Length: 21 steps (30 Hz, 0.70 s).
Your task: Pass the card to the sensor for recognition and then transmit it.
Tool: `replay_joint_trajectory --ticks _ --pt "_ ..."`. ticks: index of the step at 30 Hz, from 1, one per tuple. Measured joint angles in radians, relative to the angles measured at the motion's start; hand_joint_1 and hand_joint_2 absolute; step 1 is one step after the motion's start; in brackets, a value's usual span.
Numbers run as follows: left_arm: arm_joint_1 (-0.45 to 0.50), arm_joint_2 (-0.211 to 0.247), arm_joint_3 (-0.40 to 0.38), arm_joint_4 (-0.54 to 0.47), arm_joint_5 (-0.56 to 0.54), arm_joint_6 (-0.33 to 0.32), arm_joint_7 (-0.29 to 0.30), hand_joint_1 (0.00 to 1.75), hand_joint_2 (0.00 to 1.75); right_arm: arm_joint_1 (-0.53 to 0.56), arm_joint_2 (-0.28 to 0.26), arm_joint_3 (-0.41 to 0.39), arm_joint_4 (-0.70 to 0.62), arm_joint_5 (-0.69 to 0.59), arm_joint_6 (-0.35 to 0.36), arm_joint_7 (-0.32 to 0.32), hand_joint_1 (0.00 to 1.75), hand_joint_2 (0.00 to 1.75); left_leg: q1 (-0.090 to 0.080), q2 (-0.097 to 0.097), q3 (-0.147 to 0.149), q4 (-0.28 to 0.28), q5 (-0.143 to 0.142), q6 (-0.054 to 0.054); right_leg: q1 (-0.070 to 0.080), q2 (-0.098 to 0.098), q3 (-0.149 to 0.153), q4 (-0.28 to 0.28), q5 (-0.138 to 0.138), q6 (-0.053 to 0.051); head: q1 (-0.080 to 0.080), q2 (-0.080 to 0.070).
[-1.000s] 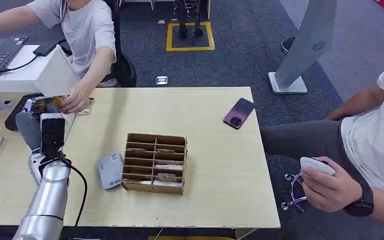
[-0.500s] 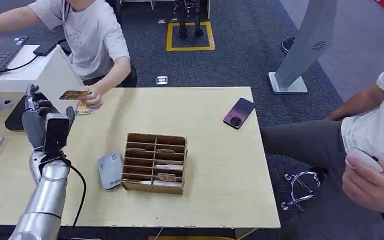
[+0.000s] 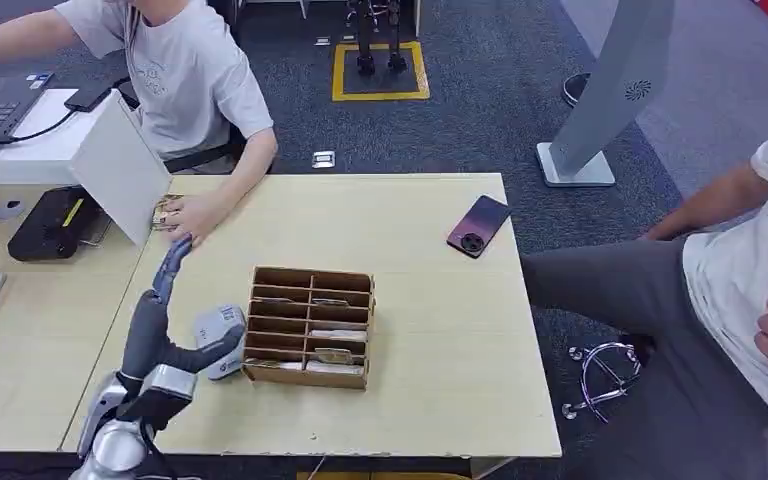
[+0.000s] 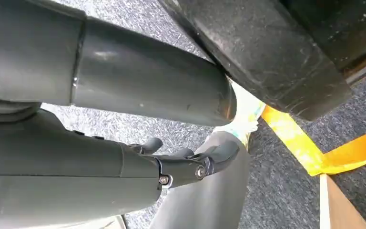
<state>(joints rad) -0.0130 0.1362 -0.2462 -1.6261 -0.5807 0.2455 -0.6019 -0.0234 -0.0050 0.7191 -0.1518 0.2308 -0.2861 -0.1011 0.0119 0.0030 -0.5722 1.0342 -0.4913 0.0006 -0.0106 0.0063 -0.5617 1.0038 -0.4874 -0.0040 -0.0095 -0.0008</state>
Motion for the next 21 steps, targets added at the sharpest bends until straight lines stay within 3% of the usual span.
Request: replay_joint_trajectory --ticks 5,10,14,19,21 --pt "0.051 0.004 -0.138 -0.037 -0.159 0.124 -0.023 0.00 1.75 -0.001 0.000 -0.002 0.000 -0.001 -0.008 -0.005 0.00 0.00 0.000 0.000 0.000 0.000 0.000 0.000 0.000 0.000 0.000 0.000 0.000 0.000 0.000 0.000" --pt "0.062 0.025 -0.266 -0.015 -0.306 0.205 0.061 0.00 1.75 -0.004 0.000 -0.003 0.000 0.003 -0.015 -0.003 0.00 0.00 0.000 0.000 0.000 0.000 0.000 0.000 0.000 -0.001 0.001 0.000 0.001 0.000 0.000 0.000" --pt "0.064 0.038 -0.323 0.045 -0.355 0.253 0.093 0.00 1.75 -0.004 -0.002 -0.003 0.000 0.009 -0.002 0.007 0.00 0.00 0.000 -0.001 0.000 0.000 0.001 0.000 0.000 -0.001 0.001 0.000 0.000 0.000 0.000 0.000" --pt "0.052 0.039 -0.344 0.166 -0.596 0.395 0.273 0.00 1.75 -0.005 -0.005 -0.002 0.000 0.016 0.003 0.014 0.00 0.00 0.000 0.000 0.000 0.000 0.000 0.000 0.000 -0.001 0.000 0.000 0.000 0.000 0.000 0.000" --pt "0.042 0.039 -0.344 0.212 -0.613 0.422 0.296 0.00 1.75 -0.004 -0.006 -0.002 0.000 0.018 0.003 0.014 0.00 0.00 0.000 0.000 0.000 0.000 0.000 0.000 0.000 -0.001 0.000 0.000 0.000 0.000 0.000 0.000"
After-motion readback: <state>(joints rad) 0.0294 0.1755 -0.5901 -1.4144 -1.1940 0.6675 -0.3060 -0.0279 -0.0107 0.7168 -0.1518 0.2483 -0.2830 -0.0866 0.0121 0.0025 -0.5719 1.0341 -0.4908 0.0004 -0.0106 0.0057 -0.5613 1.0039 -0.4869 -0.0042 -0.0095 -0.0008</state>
